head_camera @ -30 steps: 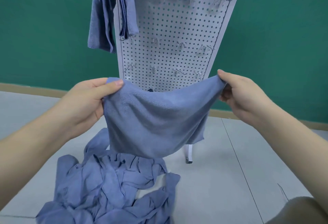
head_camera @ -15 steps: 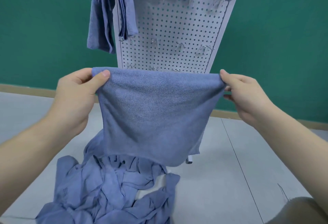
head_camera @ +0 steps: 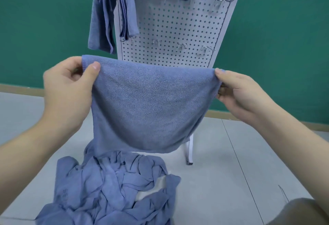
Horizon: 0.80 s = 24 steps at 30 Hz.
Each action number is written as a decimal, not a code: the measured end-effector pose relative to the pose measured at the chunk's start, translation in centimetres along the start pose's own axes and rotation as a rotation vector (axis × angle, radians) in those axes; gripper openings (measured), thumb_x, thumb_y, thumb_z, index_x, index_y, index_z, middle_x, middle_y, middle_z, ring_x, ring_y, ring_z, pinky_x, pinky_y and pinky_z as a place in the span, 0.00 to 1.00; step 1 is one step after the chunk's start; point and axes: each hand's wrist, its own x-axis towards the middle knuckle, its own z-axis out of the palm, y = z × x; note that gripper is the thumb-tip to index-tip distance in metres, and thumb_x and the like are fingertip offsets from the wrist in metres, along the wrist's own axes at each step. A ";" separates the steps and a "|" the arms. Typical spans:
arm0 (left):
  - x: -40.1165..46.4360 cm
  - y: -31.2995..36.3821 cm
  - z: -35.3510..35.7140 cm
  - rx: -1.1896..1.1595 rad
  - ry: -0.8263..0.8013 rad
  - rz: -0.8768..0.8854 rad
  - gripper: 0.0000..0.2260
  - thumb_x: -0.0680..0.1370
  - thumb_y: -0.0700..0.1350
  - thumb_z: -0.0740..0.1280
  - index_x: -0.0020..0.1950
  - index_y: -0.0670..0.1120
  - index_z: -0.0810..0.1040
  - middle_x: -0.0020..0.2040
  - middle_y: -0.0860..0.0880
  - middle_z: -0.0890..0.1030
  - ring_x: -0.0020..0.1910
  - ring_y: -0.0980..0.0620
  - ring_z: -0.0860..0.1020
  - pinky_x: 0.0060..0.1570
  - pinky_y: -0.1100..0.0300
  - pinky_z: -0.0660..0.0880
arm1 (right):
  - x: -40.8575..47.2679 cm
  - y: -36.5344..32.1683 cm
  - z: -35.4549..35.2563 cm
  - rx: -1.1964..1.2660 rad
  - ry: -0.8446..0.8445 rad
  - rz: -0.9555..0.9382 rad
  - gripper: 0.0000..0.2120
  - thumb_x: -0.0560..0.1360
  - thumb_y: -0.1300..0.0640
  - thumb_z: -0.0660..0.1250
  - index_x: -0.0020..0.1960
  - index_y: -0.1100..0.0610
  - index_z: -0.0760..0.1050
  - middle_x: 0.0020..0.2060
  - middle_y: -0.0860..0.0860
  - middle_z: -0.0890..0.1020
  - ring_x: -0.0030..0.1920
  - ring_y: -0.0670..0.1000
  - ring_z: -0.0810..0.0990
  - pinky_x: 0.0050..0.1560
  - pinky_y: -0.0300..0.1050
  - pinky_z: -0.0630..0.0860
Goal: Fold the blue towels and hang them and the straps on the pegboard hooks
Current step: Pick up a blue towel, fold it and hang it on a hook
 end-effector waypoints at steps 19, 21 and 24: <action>-0.3 -5.2 -0.5 0.319 -0.235 -0.506 0.08 0.75 0.35 0.76 0.43 0.33 0.79 0.44 0.35 0.84 0.41 0.41 0.82 0.50 0.48 0.82 | -0.7 4.5 1.6 -0.256 -0.004 0.388 0.07 0.79 0.64 0.71 0.56 0.65 0.81 0.51 0.60 0.86 0.45 0.52 0.83 0.45 0.42 0.84; -1.0 -5.4 -0.1 0.414 -0.267 -0.532 0.13 0.73 0.36 0.78 0.38 0.36 0.75 0.40 0.36 0.82 0.39 0.40 0.82 0.52 0.41 0.82 | -1.2 5.7 2.7 -0.226 -0.010 0.494 0.14 0.78 0.65 0.72 0.60 0.71 0.79 0.55 0.63 0.86 0.46 0.53 0.85 0.43 0.41 0.84; -1.7 -5.0 0.6 0.502 -0.316 -0.532 0.14 0.71 0.38 0.80 0.38 0.40 0.74 0.39 0.41 0.83 0.39 0.41 0.83 0.53 0.39 0.81 | -1.4 6.1 4.2 -0.173 -0.028 0.500 0.09 0.79 0.65 0.72 0.56 0.70 0.81 0.48 0.61 0.87 0.42 0.53 0.86 0.42 0.42 0.85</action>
